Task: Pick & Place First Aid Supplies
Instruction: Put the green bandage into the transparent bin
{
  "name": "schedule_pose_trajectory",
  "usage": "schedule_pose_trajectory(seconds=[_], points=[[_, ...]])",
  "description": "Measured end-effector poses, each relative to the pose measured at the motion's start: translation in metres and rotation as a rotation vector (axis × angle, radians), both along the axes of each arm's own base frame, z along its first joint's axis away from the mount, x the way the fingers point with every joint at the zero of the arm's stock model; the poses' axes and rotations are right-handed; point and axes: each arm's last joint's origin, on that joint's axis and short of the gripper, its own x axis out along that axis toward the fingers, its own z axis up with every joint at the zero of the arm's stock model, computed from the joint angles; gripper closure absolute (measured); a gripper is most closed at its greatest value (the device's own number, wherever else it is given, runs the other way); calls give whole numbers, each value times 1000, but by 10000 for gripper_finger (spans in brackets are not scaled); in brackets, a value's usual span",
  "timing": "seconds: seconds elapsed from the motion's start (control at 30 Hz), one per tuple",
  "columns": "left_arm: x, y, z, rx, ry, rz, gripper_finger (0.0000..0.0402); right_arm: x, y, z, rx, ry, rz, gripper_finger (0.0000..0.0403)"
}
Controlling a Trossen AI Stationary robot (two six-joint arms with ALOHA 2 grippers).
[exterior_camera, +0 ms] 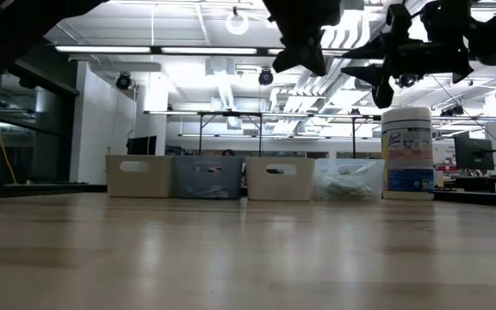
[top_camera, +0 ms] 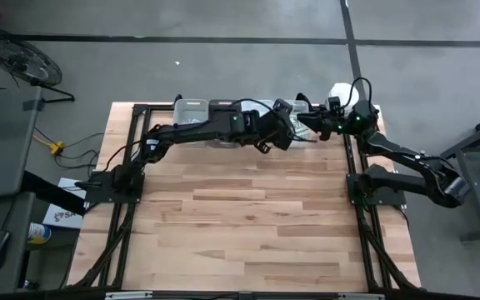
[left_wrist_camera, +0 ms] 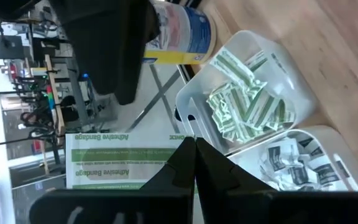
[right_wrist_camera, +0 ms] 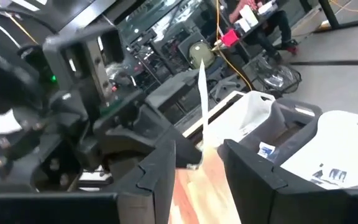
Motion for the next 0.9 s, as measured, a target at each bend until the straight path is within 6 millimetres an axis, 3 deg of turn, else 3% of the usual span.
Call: schedule_pose_trajectory(seconds=[0.2, 0.5, 0.9], points=[[-1, 14, 0, -2, 7, -24, 401, 8, -10, -1, 0, 7, -25, 274], [-2, 19, 0, -6, 14, -41, 401, 24, -32, 9, -10, 38, -59, 274], [-1, 18, 0, -26, 5, -69, 401, 27, -35, 8, -36, 35, -70, 274]])
